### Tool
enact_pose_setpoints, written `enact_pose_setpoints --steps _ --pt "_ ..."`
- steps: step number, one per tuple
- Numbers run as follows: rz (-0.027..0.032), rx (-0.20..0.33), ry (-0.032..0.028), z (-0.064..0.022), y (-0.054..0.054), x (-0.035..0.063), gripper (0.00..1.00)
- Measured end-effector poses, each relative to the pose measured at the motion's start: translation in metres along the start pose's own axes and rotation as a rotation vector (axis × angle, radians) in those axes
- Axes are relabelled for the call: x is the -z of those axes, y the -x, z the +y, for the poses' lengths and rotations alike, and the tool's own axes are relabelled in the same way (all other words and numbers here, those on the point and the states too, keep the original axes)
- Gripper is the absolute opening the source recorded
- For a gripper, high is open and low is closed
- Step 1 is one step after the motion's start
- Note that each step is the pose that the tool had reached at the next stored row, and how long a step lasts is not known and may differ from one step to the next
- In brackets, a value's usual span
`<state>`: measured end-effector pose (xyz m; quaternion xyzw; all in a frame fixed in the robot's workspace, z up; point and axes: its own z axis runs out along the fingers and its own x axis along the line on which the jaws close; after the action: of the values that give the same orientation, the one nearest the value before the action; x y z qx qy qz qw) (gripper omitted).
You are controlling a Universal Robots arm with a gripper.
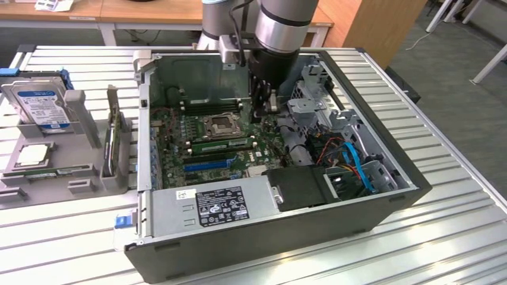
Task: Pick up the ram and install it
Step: 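Press down the ram until it locks into place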
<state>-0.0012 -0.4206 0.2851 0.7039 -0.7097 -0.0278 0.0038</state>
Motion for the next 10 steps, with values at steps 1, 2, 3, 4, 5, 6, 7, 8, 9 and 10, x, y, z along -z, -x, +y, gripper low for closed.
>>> enact_pose_setpoints --steps 1,2,3,4,5,6,7,8,9,10 --pt "0.0000 0.000 0.0000 0.0000 0.0000 -0.0009 0.10" --pt "0.0000 0.000 0.0000 -0.0001 -0.0001 -0.0018 0.10" --pt "-0.0001 0.000 0.0000 -0.0001 -0.0001 -0.0028 0.10" --pt "-0.0001 0.000 0.0000 -0.0002 -0.0001 -0.0037 0.10" --pt "0.0000 0.000 0.0000 -0.0002 -0.0002 -0.0045 0.10" --pt "0.0000 0.000 0.0000 -0.0003 -0.0002 -0.0054 0.10" --pt "0.0000 0.000 0.0000 -0.0003 -0.0002 -0.0062 0.10" --pt "0.0000 0.000 0.0000 -0.0003 -0.0002 -0.0070 0.10" --pt "0.0001 0.000 0.0000 -0.0004 -0.0003 -0.0077 0.10" --pt "0.0000 0.000 0.0000 -0.0004 -0.0003 -0.0086 0.10"
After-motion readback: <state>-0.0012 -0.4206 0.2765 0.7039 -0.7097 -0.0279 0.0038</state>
